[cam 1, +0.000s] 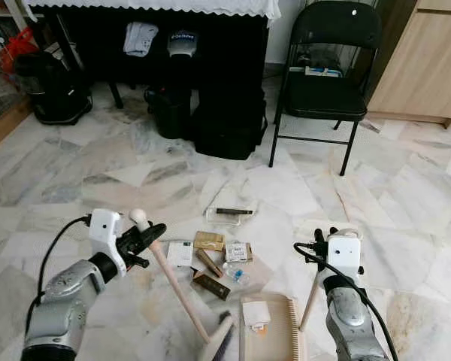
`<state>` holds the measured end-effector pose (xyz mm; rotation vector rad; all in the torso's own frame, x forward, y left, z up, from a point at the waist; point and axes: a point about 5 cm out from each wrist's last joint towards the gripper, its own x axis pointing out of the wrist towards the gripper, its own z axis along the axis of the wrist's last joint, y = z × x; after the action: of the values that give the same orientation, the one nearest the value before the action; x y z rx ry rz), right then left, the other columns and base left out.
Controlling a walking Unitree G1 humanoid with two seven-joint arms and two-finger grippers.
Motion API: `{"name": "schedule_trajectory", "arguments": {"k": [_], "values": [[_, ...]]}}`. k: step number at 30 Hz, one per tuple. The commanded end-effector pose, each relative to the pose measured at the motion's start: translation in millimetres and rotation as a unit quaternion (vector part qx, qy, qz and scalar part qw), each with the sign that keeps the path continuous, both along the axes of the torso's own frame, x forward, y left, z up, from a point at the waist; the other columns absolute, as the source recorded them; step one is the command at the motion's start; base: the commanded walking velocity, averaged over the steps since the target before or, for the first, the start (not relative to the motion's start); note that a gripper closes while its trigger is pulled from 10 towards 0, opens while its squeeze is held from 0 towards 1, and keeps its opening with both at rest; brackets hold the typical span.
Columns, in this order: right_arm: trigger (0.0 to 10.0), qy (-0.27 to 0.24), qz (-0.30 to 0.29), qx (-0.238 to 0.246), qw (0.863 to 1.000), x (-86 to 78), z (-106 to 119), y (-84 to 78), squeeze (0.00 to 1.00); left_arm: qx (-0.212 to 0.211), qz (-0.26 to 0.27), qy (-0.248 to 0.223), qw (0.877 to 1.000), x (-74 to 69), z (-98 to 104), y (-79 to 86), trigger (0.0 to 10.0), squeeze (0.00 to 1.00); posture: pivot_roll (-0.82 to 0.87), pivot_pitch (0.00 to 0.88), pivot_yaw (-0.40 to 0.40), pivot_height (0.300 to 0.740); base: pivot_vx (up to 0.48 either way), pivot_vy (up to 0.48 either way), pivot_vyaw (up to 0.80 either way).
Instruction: Sweep floor
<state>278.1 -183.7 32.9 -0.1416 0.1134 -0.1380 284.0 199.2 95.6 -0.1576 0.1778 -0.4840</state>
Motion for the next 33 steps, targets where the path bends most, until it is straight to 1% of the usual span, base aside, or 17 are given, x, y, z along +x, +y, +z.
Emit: {"name": "schedule_trajectory", "arguments": {"k": [1,4,7,8,10,12,14,16,17,19,21,22,26,27,29,32,33], "values": [[10.0,0.011,0.001,-0.002,1.0,-2.4,-5,-0.1,0.0,-0.03,-0.01,0.008,0.999,-2.5,-1,-10.2,10.0,0.0,-0.04,0.114,0.0,0.74,0.0,0.0,0.0],[10.0,0.012,0.0,-0.001,1.0,-2.4,-5,0.2,0.0,-0.034,-0.011,0.006,0.999,-1.2,-1,-17.7,10.0,0.0,-0.04,0.114,0.001,0.74,0.0,0.0,0.0],[10.0,0.012,0.0,-0.001,1.0,-2.1,-5,0.3,0.0,-0.051,0.005,-0.004,0.999,4.2,1,-25.1,9.8,0.0,-0.04,0.115,0.001,0.74,0.0,0.0,0.0],[10.0,0.012,0.001,0.0,1.0,-2.0,-5,1.1,0.0,-0.064,-0.002,-0.009,0.998,6.6,4,-34.2,9.6,0.0,-0.04,0.115,0.003,0.74,0.0,0.0,0.0],[10.0,0.012,0.001,0.001,1.0,-2.0,-5,1.9,0.0,-0.079,-0.017,-0.016,0.997,8.9,9,-46.9,9.4,0.0,-0.04,0.115,0.003,0.74,0.0,0.0,0.0],[10.0,0.012,0.0,0.001,1.0,-2.1,-5,2.1,0.0,-0.083,-0.028,-0.018,0.996,9.2,11,-52.2,9.3,0.0,-0.04,0.114,0.003,0.74,0.0,0.0,0.0],[10.0,0.011,-0.001,0.002,1.0,-2.3,-5,1.6,0.0,-0.102,-0.049,-0.018,0.993,8.2,18,-57.0,9.5,0.0,-0.04,0.114,0.003,0.74,0.0,0.0,0.0],[10.0,0.011,-0.002,0.001,1.0,-2.5,-5,1.3,0.0,-0.105,-0.056,-0.019,0.993,7.7,20,-57.3,9.5,0.0,-0.04,0.114,0.003,0.74,0.0,0.0,0.0],[10.0,0.011,-0.003,0.001,1.0,-2.8,-5,0.2,0.0,-0.106,-0.061,-0.022,0.992,7.3,24,-54.0,9.6,0.0,-0.04,0.114,0.003,0.74,0.0,0.0,0.0],[10.0,0.011,-0.004,0.0,1.0,-2.7,-5,-0.3,0.0,-0.101,-0.061,-0.025,0.993,7.7,27,-50.7,9.8,0.0,-0.03,0.114,0.005,0.74,0.0,0.0,0.0],[10.0,0.011,-0.004,0.0,1.0,-2.4,-5,0.0,0.0,-0.083,-0.05,-0.036,0.995,9.1,31,-40.6,9.8,0.0,-0.03,0.114,0.005,0.74,0.0,0.0,0.0],[10.0,0.011,-0.004,0.001,1.0,-2.0,-5,0.5,0.0,-0.07,-0.039,-0.045,0.996,10.3,35,-31.8,9.8,0.0,-0.03,0.114,0.005,0.74,0.0,0.0,0.0],[10.0,0.011,-0.003,0.002,1.0,-1.2,-5,1.3,0.0,-0.054,-0.027,-0.056,0.997,12.2,42,-19.9,9.8,0.0,-0.03,0.109,0.004,0.74,0.0,0.0,0.0],[10.0,0.011,-0.002,0.002,1.0,-0.7,-5,1.8,0.0,-0.043,-0.018,-0.07,0.997,14.3,49,-12.2,9.7,0.0,-0.03,0.109,0.004,0.74,0.0,0.0,0.0],[10.0,0.011,-0.001,0.002,1.0,0.0,-5,1.9,0.0,-0.033,-0.009,-0.082,0.996,16.5,56,-5.5,9.7,0.0,-0.02,0.107,0.003,0.74,0.0,0.0,0.0],[10.0,0.011,0.0,0.002,1.0,0.3,-5,2.5,0.0,-0.001,-0.001,-0.09,0.996,18.4,59,3.5,9.7,0.0,-0.02,0.107,0.003,0.74,0.0,0.0,0.0],[10.0,0.011,0.001,0.002,1.0,0.3,-5,2.7,0.0,0.003,0.0,-0.091,0.996,18.4,59,4.9,9.7,0.0,-0.02,0.107,0.003,0.74,0.0,0.0,0.0]]}}
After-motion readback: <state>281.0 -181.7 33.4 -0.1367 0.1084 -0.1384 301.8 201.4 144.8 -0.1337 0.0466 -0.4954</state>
